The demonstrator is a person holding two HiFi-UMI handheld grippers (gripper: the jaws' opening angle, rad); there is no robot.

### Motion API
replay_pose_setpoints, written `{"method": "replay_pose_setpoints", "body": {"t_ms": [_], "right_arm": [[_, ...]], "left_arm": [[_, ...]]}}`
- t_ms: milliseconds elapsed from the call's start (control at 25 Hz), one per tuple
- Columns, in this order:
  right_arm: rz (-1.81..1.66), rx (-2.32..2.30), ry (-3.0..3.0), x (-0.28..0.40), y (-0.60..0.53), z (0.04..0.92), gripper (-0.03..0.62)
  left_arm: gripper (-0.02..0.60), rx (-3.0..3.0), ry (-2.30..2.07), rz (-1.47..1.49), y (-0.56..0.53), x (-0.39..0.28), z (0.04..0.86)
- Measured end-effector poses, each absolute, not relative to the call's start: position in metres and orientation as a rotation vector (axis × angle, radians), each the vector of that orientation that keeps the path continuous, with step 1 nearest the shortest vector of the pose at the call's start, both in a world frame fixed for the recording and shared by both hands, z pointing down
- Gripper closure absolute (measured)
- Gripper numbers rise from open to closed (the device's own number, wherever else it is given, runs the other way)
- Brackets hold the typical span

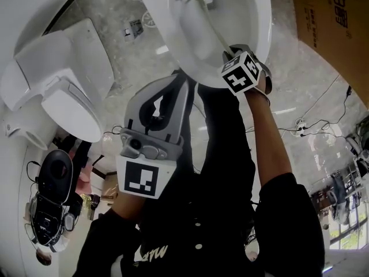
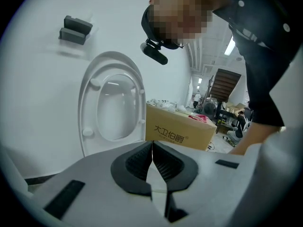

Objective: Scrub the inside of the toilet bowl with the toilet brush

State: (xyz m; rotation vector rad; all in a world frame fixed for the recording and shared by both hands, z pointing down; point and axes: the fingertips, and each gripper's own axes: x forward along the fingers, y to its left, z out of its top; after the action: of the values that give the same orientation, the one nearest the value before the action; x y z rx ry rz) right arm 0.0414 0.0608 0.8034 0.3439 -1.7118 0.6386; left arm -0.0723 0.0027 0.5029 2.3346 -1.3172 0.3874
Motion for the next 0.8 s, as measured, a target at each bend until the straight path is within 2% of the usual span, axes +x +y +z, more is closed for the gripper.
{"method": "replay_pose_setpoints", "body": {"t_ms": [320, 800], "right_arm": [[0.558, 0.358, -1.684, 0.055, 0.043, 0.811, 0.517], [0.743, 0.534, -1.539, 0.107, 0.031, 0.796, 0.517]], "left_arm": [[0.557, 2.373, -1.253, 0.421, 0.005, -0.057, 0.505], [0.557, 2.435, -1.176, 0.438, -0.003, -0.03, 0.493]]}}
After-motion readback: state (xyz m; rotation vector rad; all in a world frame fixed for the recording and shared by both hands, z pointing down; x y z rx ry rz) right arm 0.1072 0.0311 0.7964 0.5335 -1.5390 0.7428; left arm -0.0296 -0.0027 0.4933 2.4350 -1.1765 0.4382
